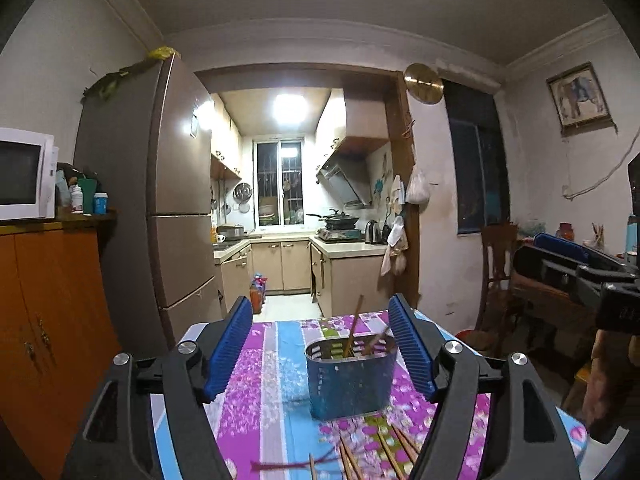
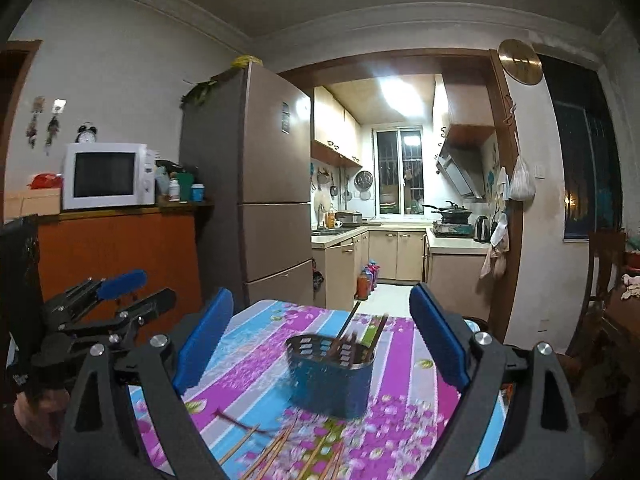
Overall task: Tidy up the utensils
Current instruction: 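Move both open tools back toward the remaining chopsticks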
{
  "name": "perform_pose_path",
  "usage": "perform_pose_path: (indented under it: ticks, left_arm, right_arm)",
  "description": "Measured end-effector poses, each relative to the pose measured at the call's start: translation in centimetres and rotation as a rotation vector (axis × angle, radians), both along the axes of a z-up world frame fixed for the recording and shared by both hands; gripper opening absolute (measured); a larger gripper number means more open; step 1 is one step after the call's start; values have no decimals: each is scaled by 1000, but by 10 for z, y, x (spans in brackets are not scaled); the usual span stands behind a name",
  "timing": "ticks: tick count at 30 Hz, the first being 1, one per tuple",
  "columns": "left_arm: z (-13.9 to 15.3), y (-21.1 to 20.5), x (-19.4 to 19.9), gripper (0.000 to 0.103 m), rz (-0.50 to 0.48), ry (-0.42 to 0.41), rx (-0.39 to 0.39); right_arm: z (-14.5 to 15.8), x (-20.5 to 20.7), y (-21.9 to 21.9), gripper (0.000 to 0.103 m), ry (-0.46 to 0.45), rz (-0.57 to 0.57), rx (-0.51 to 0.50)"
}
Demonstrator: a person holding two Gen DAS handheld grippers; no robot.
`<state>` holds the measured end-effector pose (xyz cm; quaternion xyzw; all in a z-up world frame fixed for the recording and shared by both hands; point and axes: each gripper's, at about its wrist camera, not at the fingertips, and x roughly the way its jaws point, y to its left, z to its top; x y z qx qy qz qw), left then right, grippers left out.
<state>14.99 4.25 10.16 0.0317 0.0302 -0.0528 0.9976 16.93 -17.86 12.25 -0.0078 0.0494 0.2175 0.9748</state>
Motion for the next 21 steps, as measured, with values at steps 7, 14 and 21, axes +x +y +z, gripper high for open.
perform_pose_path:
  ticks: [7,14,21]
  left_arm:
    - [-33,-3,-57,72,-29,1,28]
    - [-68,-2,-89,72,-25,13,21]
    - [-139,3,-96,72,-8,115,-7]
  right_arm:
    - [-30,-49,-1,87,-5,-1,3]
    - [-62,-88,4,87,-19,-28,-4]
    - [-138,-101,5,61,127,-53,-3]
